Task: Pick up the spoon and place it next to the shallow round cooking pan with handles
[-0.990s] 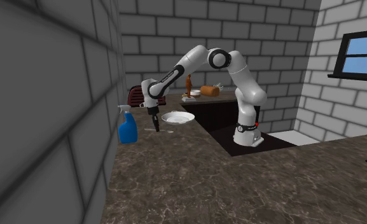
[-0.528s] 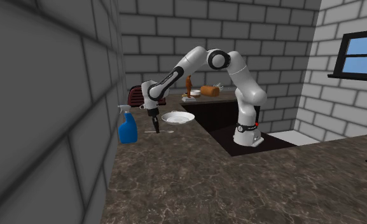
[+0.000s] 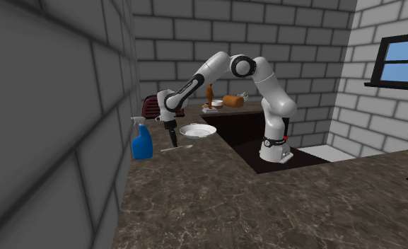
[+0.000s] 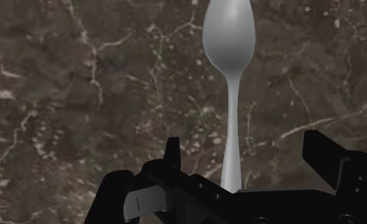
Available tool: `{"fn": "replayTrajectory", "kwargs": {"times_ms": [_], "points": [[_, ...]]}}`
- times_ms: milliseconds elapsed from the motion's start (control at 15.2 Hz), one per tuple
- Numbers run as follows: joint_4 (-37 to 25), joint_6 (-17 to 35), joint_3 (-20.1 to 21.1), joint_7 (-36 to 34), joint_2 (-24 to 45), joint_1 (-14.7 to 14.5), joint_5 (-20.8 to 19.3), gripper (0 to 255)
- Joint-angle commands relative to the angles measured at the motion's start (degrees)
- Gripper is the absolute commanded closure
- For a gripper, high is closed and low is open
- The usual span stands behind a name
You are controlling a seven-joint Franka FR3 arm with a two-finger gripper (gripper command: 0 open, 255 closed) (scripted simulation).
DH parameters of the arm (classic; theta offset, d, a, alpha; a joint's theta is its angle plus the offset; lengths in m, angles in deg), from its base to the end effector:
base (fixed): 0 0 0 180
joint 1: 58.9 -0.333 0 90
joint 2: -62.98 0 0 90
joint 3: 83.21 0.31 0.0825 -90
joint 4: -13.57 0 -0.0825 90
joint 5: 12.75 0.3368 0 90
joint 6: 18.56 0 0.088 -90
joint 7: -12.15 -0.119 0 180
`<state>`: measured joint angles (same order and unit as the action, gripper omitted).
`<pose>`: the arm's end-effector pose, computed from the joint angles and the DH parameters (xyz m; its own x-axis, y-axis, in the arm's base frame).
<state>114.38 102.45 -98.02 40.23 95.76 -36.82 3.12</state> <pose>0.4968 -0.3379 0.2506 0.9504 -0.2770 -0.1417 -0.2972 -0.9429 -0.1502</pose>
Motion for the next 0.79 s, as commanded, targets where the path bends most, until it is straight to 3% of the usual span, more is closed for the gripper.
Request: {"fn": "replayTrajectory", "kwargs": {"times_ms": [0, 198, 726], "points": [[-0.8, -1.6, -0.2, -0.2, -0.8, 0.0, -0.4, 0], [-3.5, -6.1, -0.8, -0.9, -2.7, 0.2, -1.4, 0], [-3.5, -6.1, -0.8, -0.9, -2.7, 0.2, -1.4, 0]]}}
